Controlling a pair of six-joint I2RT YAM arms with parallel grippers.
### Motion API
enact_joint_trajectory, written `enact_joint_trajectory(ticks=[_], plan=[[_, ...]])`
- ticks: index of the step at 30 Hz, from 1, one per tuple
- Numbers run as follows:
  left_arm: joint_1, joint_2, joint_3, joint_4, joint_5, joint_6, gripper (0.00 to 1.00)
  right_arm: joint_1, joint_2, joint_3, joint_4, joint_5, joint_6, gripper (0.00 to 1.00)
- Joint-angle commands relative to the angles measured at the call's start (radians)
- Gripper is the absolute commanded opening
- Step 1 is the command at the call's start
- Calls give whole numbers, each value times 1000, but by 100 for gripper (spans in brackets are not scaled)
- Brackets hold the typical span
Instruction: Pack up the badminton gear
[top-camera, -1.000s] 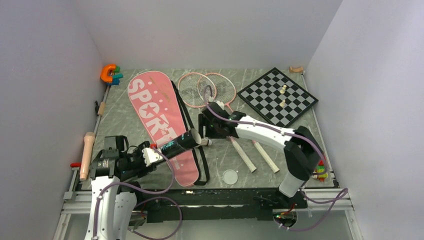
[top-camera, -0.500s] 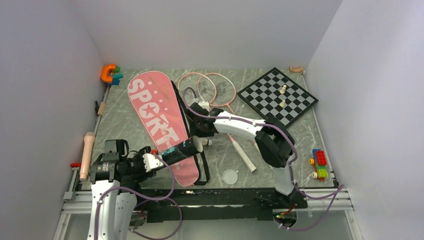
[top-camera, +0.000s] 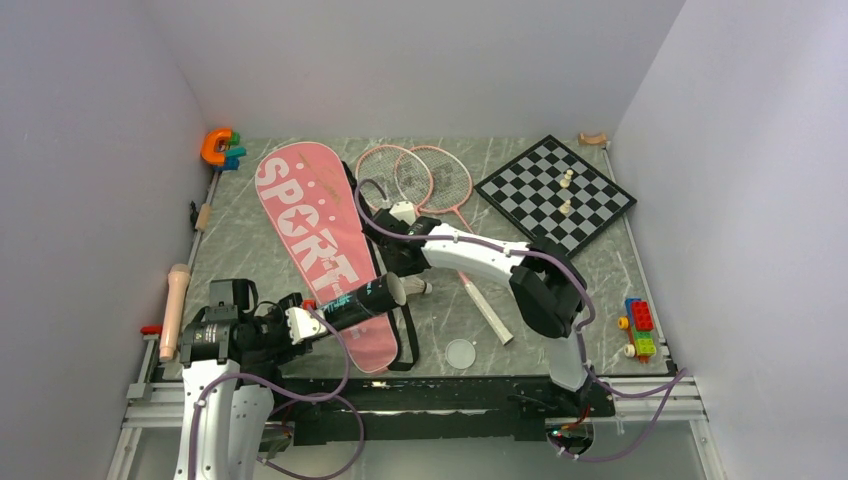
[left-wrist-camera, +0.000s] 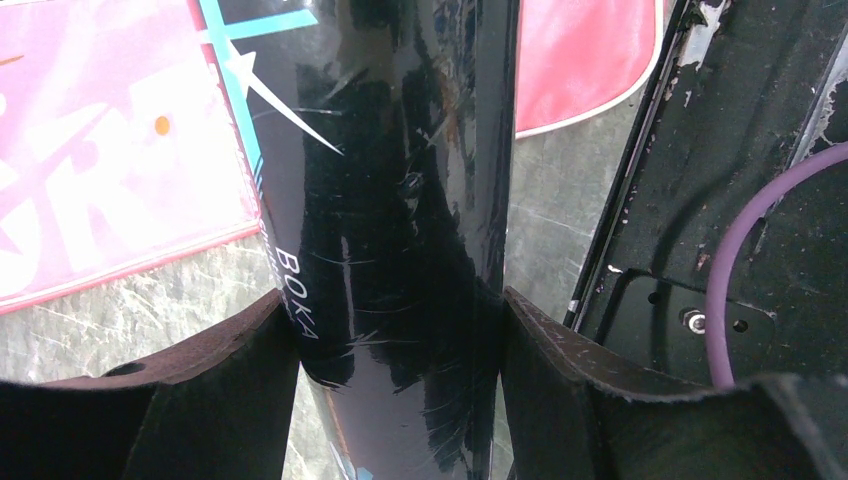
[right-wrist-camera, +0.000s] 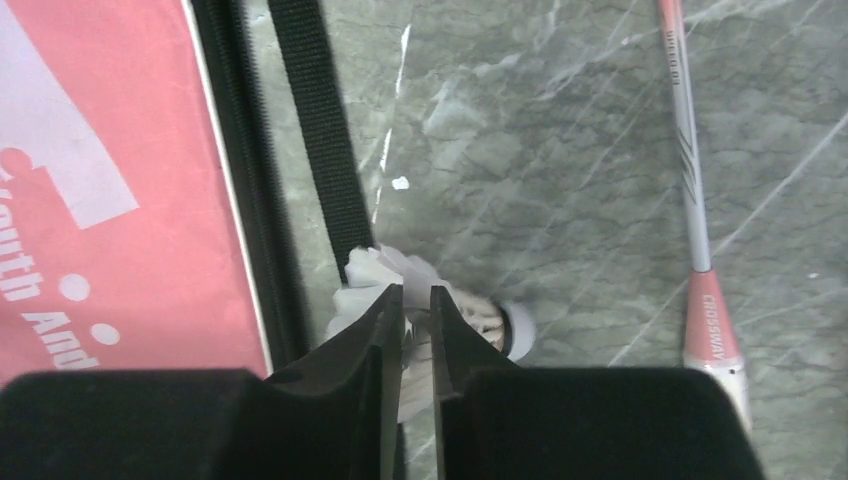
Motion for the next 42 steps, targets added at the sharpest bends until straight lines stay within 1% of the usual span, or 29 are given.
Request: enact_joint_trajectory(ticks=[1,2,4,8,13,15,17,18,20,23,27,29,30,35,42], plan=[[4,5,40,10,66,34,0,0,-60,38,-56,61,-29,12],[4,6,42,8,66,34,0,0,-69,39,-61,69,-29,7],[4,4,45,8,66,36,0,-1,-105,40,-66,87,-35,1],[3,6,41,23,68,26,0,-13,-185,44,-81,98,-45,0],[4,21,45,48,80,-3,0,-67,-350,-17,-74,69,-32,0],[4,37,48,62,90,-26,0,-120,-444,-63,-50,18,-14,0],[4,53,53,83,106,-58,0,-199,-566,-133,10,-78,15,0],[4,61,57,91,111,-67,0,-250,-637,-194,53,-156,37,0],[4,80,64,107,123,-87,0,-335,-805,-296,172,-256,85,0],[4,100,70,127,129,-103,0,-360,-948,-405,338,-346,167,0],[4,114,76,152,140,-122,0,-360,-1019,-506,502,-447,296,0],[4,119,81,156,141,-127,0,-360,-1052,-594,668,-487,374,0],[4,119,83,159,140,-130,0,-358,-1060,-625,723,-501,409,0],[4,113,84,170,143,-140,0,-327,-1059,-686,824,-500,479,0],[4,118,92,197,147,-173,0,-235,-1007,-708,931,-447,528,0]])
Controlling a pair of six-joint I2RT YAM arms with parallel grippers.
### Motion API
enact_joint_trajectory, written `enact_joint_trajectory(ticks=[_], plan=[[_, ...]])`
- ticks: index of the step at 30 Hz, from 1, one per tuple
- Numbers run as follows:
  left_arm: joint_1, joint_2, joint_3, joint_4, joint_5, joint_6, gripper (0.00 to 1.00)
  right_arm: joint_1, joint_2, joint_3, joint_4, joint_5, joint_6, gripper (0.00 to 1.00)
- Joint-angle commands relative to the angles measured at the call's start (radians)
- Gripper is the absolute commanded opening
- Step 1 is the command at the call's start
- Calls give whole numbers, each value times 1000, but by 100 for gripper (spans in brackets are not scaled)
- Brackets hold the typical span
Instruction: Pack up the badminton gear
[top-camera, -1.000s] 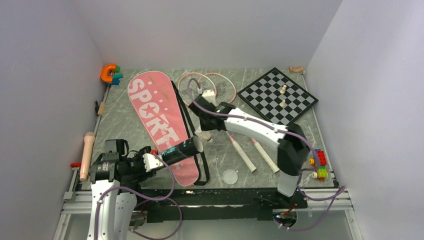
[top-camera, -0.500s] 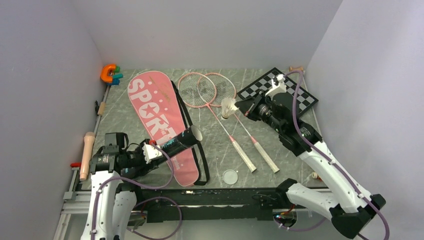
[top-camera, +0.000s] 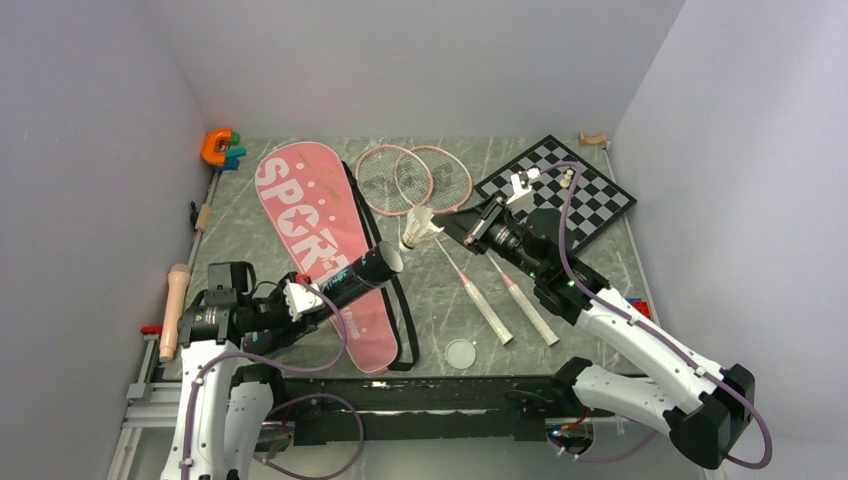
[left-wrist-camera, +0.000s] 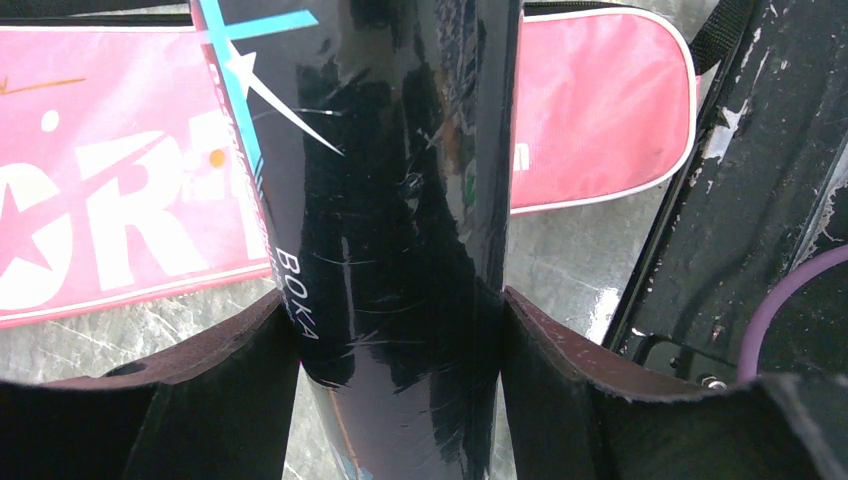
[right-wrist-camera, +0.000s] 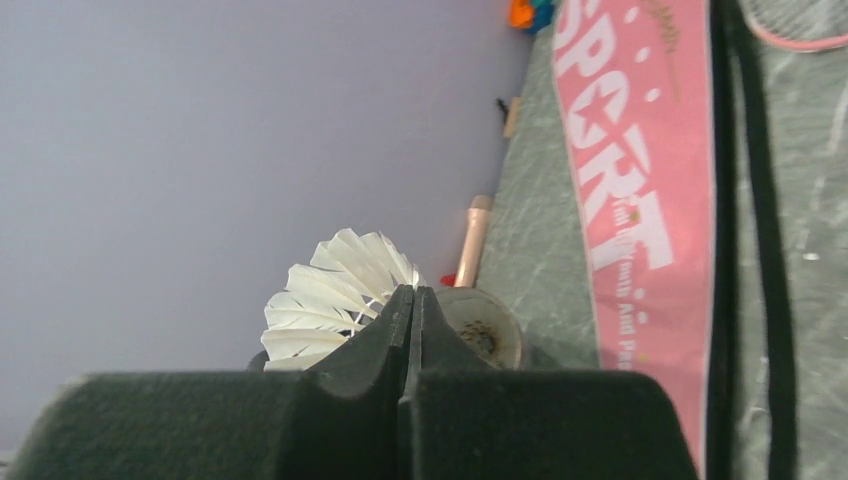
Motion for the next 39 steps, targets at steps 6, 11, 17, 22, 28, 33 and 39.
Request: enact_joint_trajectory(ticks=[6,11,17,22,28,33,39], plan=[[4,-1,62,69,79,-44,0,101,69,-5,173,59,56,0],[3,-2,66,68,89,-44,0,105,68,-45,191,91,53,0],[4,-9,68,60,96,-38,0,108,102,-51,221,84,57,0],[4,-10,81,68,114,-54,0,147,158,-28,227,94,32,0],[4,-5,98,77,118,-66,0,188,223,48,124,85,-40,0],[4,-3,97,78,124,-66,0,189,217,74,38,54,-119,16],[4,3,100,65,128,-51,0,141,232,134,-48,-91,-212,45]])
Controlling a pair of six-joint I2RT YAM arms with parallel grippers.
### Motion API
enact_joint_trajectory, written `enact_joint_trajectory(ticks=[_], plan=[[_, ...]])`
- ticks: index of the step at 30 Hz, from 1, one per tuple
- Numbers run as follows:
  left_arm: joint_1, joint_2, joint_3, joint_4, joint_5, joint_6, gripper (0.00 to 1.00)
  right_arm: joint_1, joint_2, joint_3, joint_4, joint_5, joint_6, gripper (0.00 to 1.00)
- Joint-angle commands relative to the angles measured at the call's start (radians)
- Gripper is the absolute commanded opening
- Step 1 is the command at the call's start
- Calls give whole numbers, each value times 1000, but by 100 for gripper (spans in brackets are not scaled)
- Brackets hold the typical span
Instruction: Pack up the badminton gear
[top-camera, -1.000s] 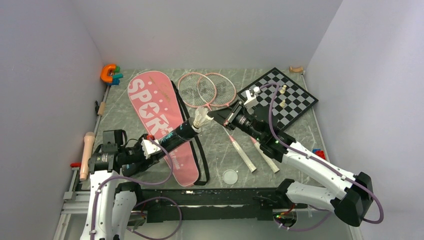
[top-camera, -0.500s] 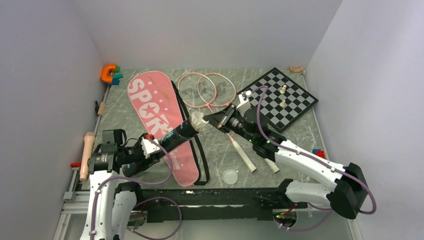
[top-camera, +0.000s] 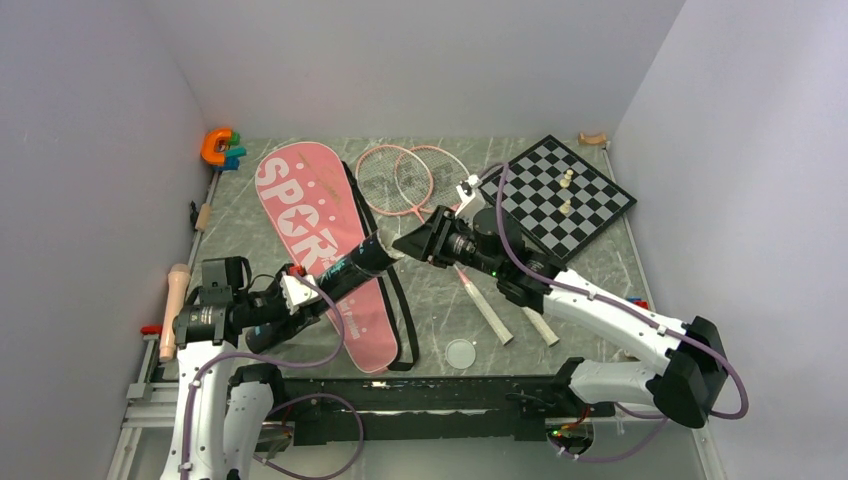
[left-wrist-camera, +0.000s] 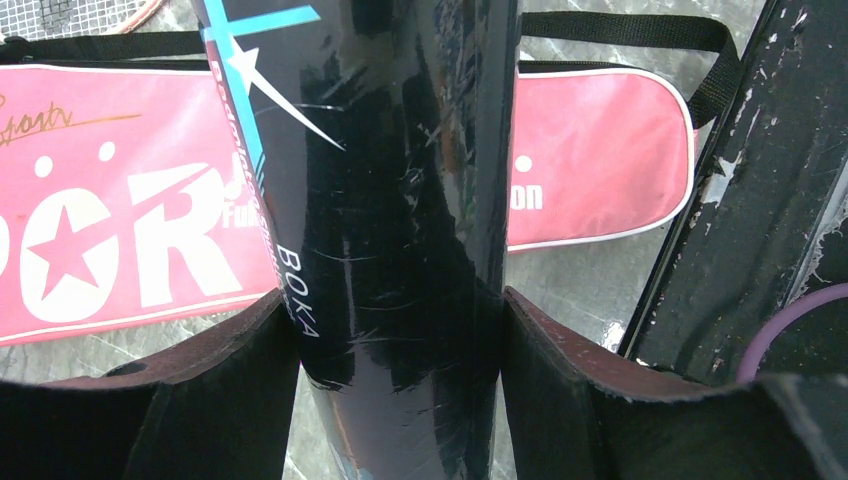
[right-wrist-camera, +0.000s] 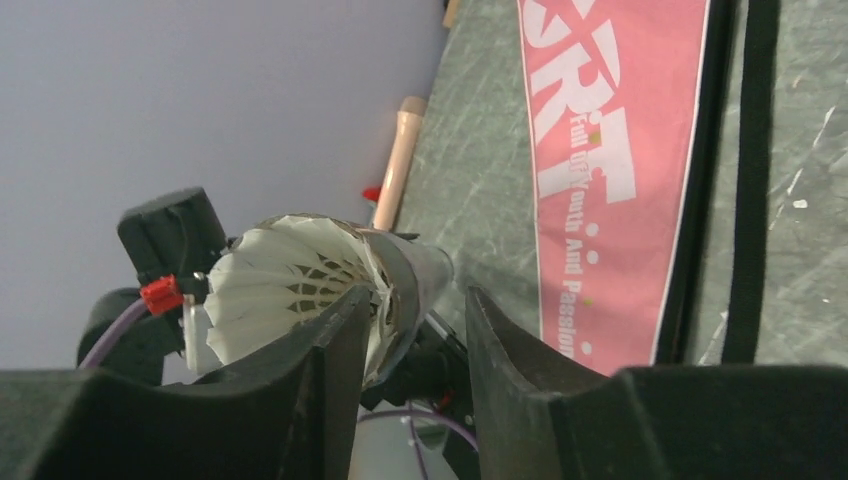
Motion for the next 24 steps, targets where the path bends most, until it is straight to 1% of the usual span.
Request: enact_joint_trajectory(ticks=[1,4,8,13,18,24], plan=[[-1,3,50,25,81,21,0,-40,14,96,-99,-149,-111,48],[0,1,51,17,80,27,0,-59,30,140,-172,-185,-155,52],[-1,-9,51,8,78,34,0,-82,45,182,-241,-212,-198,54],[0,-11,53,2,82,34,0,-96,53,188,-267,-232,-220,55],[0,-11,62,-3,86,40,0,-93,96,223,-297,-251,-246,54],[-1,-10,70,-5,92,43,0,-43,148,282,-359,-190,-291,53]])
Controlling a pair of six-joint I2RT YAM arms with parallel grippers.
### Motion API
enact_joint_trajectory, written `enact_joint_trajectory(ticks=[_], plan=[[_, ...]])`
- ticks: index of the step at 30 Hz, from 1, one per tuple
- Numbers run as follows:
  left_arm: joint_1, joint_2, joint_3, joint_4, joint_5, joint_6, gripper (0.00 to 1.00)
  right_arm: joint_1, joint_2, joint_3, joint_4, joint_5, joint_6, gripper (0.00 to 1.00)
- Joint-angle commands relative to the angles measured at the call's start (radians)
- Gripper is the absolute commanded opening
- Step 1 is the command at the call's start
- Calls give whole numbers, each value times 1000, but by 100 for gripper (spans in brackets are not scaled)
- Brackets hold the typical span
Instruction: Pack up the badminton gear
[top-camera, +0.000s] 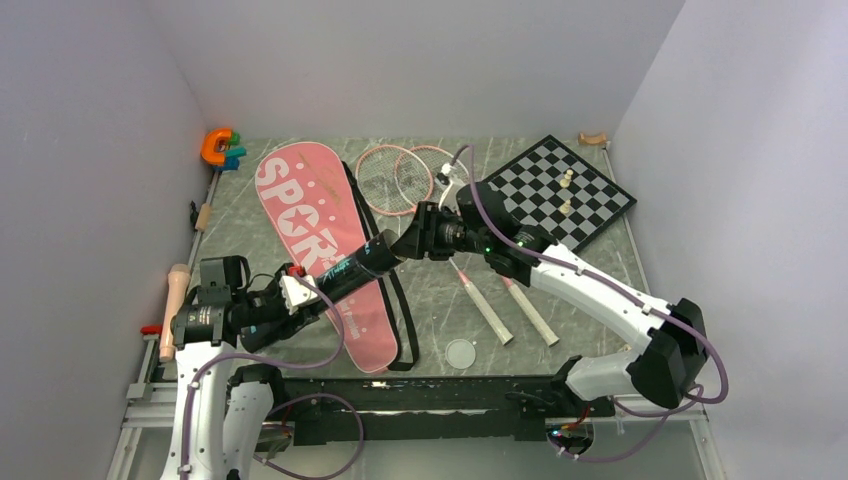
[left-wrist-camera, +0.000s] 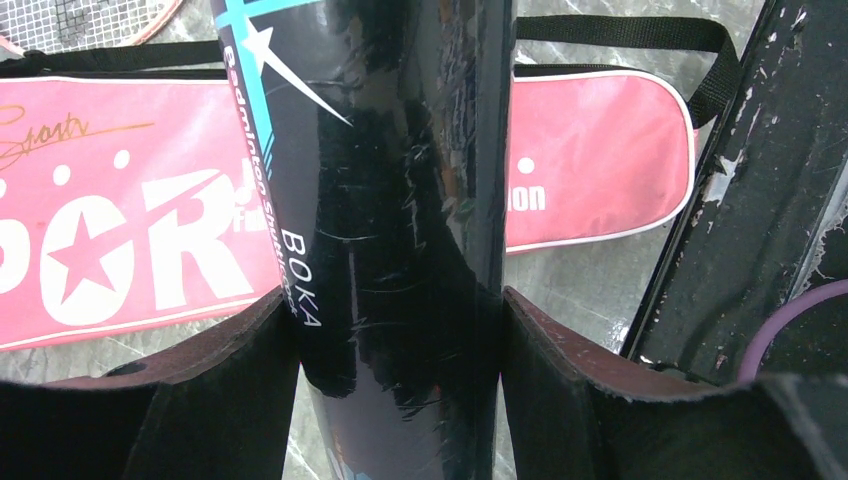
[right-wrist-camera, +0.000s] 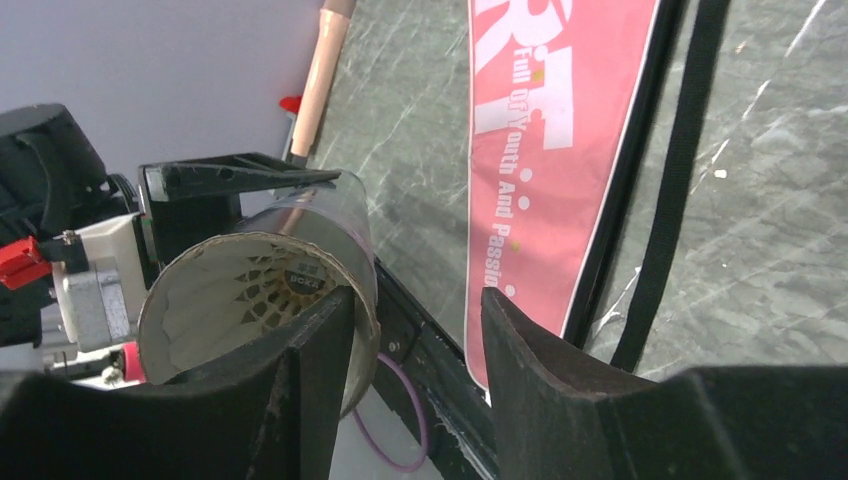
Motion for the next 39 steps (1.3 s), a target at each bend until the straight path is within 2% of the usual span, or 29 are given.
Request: enact_joint_trajectory(ticks=[1,10,15,22,26,30,34,36,39], plan=[[-1,-9,52,14,88,25,0,43,24,74,-41,28,-53,53],[-2,7,53,25,96,24,0,93,65,68,8,10,-24,54],[-2,8,34,26,93,42,0,92,72,62,27,-41,6,66],[-2,12,-24,-5,24,136,0,-90,-80,111,-130,-53,-37,79],[-2,-1,-54,4,7,145,0,-192,-181,83,-252,-39,-87,82],[-3,-3,-69,13,1,136,0,-221,-261,0,-356,40,-149,81],[-2,22,-64,12,-3,121,0,-195,-339,-169,-390,84,-141,75],[-2,35,-60,-3,5,135,0,-133,-365,-259,-378,131,-110,74],[-2,39,-72,-17,12,176,0,25,-359,-342,-364,265,-51,72]])
